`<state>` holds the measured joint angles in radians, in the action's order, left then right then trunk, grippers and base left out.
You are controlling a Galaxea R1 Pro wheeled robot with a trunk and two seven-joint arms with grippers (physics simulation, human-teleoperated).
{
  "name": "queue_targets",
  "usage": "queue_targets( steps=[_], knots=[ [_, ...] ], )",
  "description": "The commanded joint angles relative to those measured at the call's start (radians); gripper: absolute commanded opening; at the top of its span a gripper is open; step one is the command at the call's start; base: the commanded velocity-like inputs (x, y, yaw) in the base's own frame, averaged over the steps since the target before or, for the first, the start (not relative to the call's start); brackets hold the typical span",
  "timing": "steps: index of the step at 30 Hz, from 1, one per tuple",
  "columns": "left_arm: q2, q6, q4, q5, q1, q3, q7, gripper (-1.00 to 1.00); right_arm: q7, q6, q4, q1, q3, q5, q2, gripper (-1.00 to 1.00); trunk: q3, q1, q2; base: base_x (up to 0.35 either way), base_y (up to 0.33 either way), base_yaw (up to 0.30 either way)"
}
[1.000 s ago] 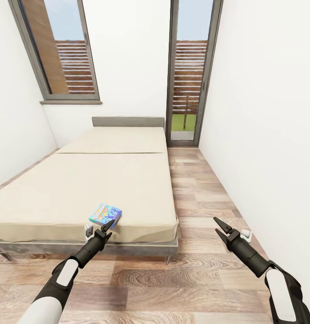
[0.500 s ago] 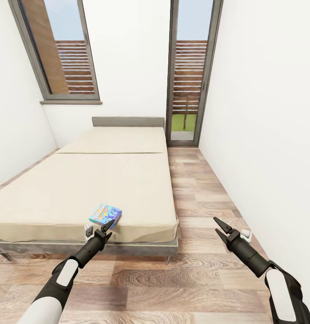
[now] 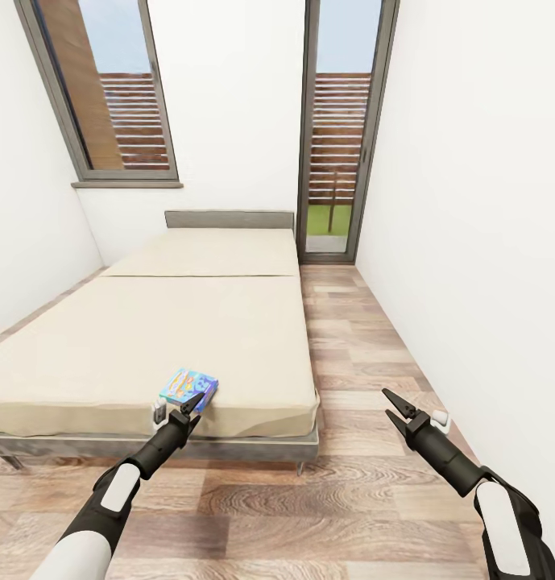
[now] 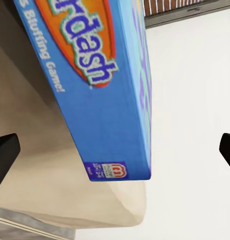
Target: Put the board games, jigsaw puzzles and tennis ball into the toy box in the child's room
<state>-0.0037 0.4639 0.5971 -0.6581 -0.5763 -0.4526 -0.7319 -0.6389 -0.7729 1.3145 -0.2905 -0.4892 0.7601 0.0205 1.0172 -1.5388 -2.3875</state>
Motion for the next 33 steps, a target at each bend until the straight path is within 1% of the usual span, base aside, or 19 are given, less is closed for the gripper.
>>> queue_targets(
  steps=[1, 13, 18, 33],
  knots=[
    [-0.001, 0.008, 0.0, -0.005, -0.001, -0.003, -0.002, 1.0, -0.002, -0.006, 0.0, -0.001, -0.003, 0.001, 0.001, 1.0, 0.001, 0.0, 0.0, 0.0, 0.0, 0.0],
    [0.0, 0.008, 0.0, -0.005, 0.0, -0.003, -0.006, 1.0, -0.002, -0.006, 0.0, -0.001, -0.003, 0.001, 0.001, 1.0, 0.001, 0.0, 0.0, 0.0, 0.0, 0.0],
    [0.0, 0.009, 0.0, -0.005, -0.001, -0.003, -0.006, 1.0, -0.002, -0.006, 0.0, -0.001, -0.003, 0.001, 0.001, 1.0, -0.015, 0.019, 0.035, 0.0, 0.0, 0.0],
    [0.001, 0.013, 0.0, -0.005, -0.001, -0.003, -0.007, 1.0, -0.002, -0.006, 0.0, -0.001, -0.003, 0.001, 0.001, 1.0, -0.015, 0.019, 0.035, 0.0, 0.0, 0.0]
  ],
)
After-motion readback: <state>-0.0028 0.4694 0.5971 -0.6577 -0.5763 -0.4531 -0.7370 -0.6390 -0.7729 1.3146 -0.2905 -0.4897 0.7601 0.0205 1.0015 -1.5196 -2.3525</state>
